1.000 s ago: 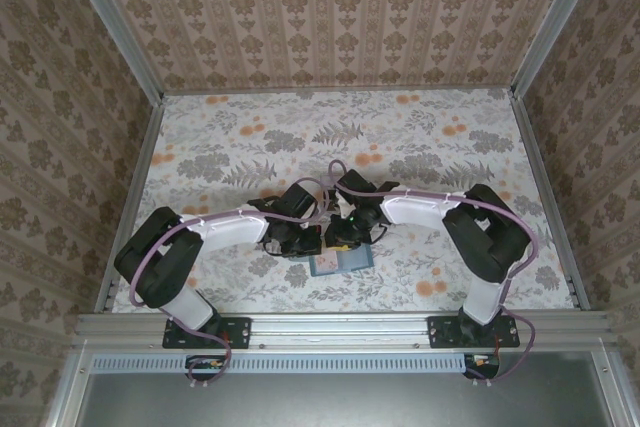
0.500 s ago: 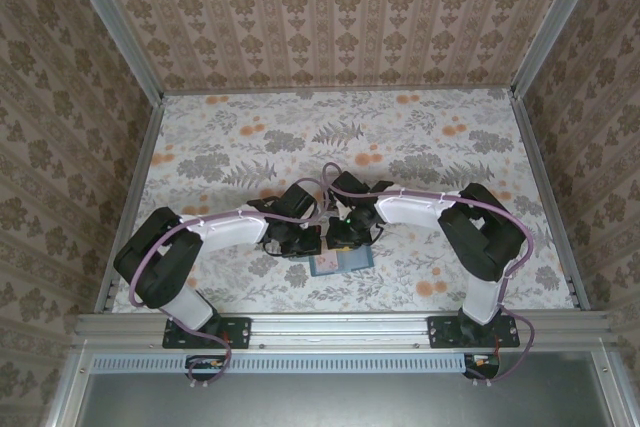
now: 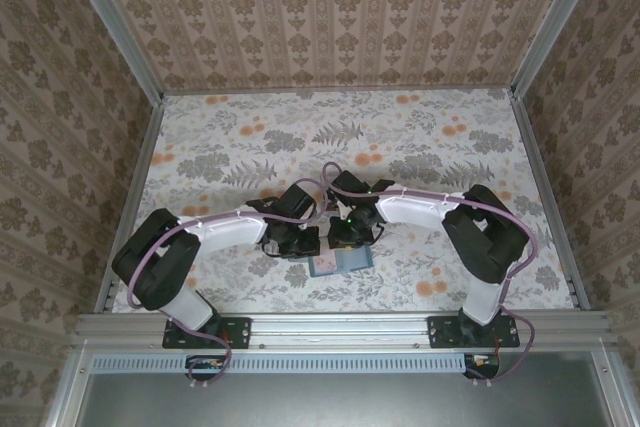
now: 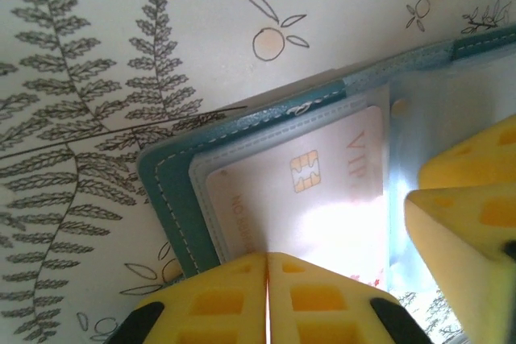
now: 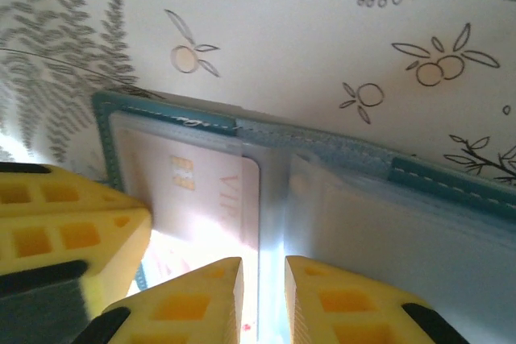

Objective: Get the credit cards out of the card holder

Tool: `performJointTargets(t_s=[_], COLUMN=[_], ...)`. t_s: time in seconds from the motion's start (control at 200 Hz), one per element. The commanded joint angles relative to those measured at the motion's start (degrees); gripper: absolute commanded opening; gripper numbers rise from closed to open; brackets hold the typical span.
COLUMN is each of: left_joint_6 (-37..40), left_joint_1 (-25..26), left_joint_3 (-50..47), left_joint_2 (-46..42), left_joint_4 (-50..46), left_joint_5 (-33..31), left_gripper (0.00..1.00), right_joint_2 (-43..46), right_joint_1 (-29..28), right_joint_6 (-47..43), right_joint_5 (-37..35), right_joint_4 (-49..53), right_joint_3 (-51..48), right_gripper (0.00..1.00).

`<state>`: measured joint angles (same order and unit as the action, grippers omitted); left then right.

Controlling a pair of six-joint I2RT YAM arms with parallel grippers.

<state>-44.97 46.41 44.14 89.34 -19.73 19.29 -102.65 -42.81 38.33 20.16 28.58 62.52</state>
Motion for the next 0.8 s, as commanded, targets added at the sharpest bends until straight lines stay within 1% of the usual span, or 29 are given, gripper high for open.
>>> performJointTargets(t_s=[0.0,0.105,0.5,0.65,0.795], left_joint_6=[1.0,1.0,0.7,0.7,0.8], left_joint_1=[-0.4,-0.4,-0.4,-0.4,-0.4], left_joint_3=[-0.9,-0.7,-1.9,-2.5,-3.0], left_joint_2=[-2.0,-2.4,-2.8,-2.1,-1.9], left_joint_4=[-3.3,-3.9,-3.2,-2.8,-2.7], left_joint_5=[-1.5,-1.8,-1.7,-1.5,-1.6], left_gripper=[0.11,0.12,0.12,0.11,0.12], right_joint_2=[2.8,2.1,-2.8,-3.6,-3.7], right_joint_1=[-0.3,-0.3,-0.4,-0.7,-1.0], right_joint_6=[1.9,2.6,2.7,1.5,0.0], right_joint_5=[3.3,5.4,6.9,3.4,-2.1], right_joint_4=[-2.2,-4.1,-6.5,-3.8,-0.2], right_joint_3=[-0.5,-0.9,-1.5,-1.1,-0.2], right_gripper=[0.23,0.24,0.24,0.25,0.27])
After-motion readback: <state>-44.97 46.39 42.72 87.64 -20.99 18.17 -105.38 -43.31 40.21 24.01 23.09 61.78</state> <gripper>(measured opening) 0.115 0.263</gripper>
